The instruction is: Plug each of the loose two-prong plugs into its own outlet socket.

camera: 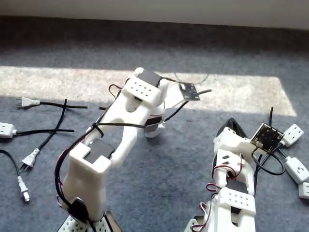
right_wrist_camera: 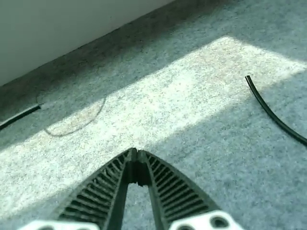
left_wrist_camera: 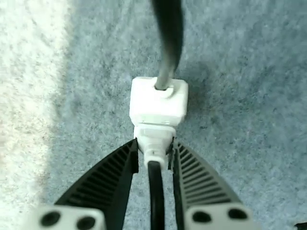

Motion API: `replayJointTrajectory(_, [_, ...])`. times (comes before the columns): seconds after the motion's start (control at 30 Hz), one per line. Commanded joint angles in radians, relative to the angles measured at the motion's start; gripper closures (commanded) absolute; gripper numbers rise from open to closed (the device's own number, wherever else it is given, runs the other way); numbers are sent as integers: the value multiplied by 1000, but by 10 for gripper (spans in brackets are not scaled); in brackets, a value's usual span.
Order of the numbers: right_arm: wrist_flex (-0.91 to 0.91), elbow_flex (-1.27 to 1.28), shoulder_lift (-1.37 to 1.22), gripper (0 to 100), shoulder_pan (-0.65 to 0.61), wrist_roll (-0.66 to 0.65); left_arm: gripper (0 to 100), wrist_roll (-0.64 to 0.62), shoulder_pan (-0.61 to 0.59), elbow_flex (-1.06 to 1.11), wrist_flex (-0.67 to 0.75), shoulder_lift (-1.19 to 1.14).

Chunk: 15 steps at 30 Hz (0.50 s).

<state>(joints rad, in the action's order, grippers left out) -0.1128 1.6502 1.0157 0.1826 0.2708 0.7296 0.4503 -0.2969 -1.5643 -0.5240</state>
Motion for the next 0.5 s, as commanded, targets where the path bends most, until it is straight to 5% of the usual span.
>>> replayJointTrajectory(0.0, [-8, -1, -1, 989, 5, 3, 993, -63, 94, -5, 104, 1])
replayJointTrajectory(0.47, [-10, -1, -1, 989, 5, 3, 993, -118, 134, -183, 17, -1])
